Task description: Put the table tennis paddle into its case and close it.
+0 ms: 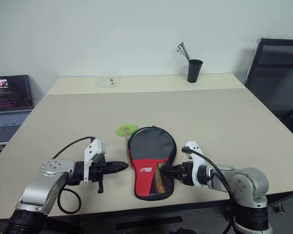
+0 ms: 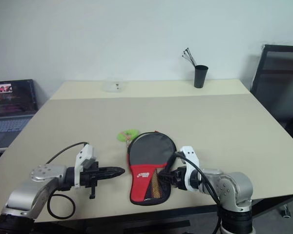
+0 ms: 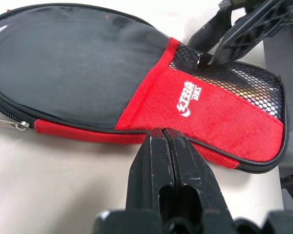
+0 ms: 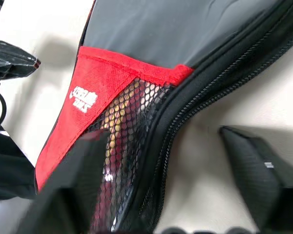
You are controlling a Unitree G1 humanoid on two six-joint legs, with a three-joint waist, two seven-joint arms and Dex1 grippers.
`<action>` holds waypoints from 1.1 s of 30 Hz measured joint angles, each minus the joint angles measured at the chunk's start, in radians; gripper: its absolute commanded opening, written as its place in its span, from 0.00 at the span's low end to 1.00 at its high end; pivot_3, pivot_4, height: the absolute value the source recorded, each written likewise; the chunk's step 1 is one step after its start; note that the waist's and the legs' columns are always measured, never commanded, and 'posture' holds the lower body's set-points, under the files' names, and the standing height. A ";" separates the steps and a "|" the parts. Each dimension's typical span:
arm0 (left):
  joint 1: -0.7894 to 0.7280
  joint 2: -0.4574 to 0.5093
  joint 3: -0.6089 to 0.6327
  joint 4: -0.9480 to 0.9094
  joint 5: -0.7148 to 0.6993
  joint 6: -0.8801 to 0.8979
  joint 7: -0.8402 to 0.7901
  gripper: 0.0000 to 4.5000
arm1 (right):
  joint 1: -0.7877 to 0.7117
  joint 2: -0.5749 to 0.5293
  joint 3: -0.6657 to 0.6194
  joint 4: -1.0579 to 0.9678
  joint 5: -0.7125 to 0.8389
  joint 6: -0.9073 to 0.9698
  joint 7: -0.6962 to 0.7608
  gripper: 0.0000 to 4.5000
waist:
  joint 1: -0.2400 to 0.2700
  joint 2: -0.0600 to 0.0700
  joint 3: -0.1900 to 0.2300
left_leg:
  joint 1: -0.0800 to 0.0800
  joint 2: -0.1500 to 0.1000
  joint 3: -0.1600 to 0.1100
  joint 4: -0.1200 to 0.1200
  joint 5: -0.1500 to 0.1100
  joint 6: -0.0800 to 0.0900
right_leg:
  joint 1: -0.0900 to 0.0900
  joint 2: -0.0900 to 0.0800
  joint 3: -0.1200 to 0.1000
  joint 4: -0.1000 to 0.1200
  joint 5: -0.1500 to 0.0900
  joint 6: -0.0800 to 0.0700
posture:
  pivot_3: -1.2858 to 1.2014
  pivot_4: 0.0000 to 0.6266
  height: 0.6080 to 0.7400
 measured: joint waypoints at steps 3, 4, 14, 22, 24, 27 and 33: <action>0.000 0.000 0.000 0.000 0.000 0.001 0.012 0.00 | 0.003 -0.061 -0.007 -0.040 0.040 0.007 0.034 0.99 | 0.000 0.000 0.000 | 0.000 0.000 0.000 0.000 0.000 0.000 | 0.000 0.000 0.000 0.000 0.000 0.000 | 0.52 0.24 1.00; 0.000 -0.001 0.000 0.000 0.000 0.001 0.019 0.00 | 0.002 -0.085 -0.006 -0.056 0.053 0.007 0.051 0.99 | 0.000 0.000 0.000 | 0.000 0.000 0.000 0.000 0.000 0.000 | 0.000 0.000 0.000 0.000 0.000 0.000 | 0.52 0.24 1.00; -0.108 -0.041 0.024 0.119 0.048 -0.040 0.151 0.04 | -0.176 -0.178 0.030 0.002 0.089 -0.180 0.148 1.00 | 0.000 0.000 0.000 | 0.000 0.000 0.000 0.000 0.000 0.000 | 0.001 0.001 -0.001 0.000 0.000 0.000 | 0.52 0.24 1.00; -0.223 -0.110 0.039 0.263 0.107 -0.061 0.313 0.60 | -0.220 -0.108 0.252 0.181 -0.010 -0.398 0.144 1.00 | 0.000 0.000 0.000 | -0.002 0.000 0.002 0.000 0.000 0.000 | 0.000 0.000 -0.001 -0.001 0.000 0.000 | 0.52 0.24 1.00; -0.247 -0.123 0.039 0.299 0.122 -0.063 0.348 0.76 | -0.213 -0.101 0.306 0.203 -0.039 -0.439 0.144 1.00 | 0.000 0.000 0.000 | -0.001 0.000 0.002 0.001 0.000 0.000 | 0.000 0.000 -0.001 0.000 0.000 0.000 | 0.52 0.24 1.00; -0.289 -0.137 0.039 0.367 0.149 -0.070 0.401 0.99 | -0.196 -0.097 0.348 0.223 -0.063 -0.478 0.144 1.00 | 0.001 0.000 0.000 | -0.001 0.000 0.001 0.002 0.000 0.000 | 0.000 0.000 -0.001 0.000 0.000 0.000 | 0.52 0.24 1.00; -0.394 -0.183 0.034 0.505 0.193 -0.107 0.461 0.99 | -0.189 -0.080 0.362 0.236 -0.082 -0.521 0.137 1.00 | 0.002 -0.001 0.000 | -0.001 0.000 0.001 0.002 0.000 0.000 | 0.000 0.001 -0.002 0.001 0.000 0.000 | 0.52 0.24 1.00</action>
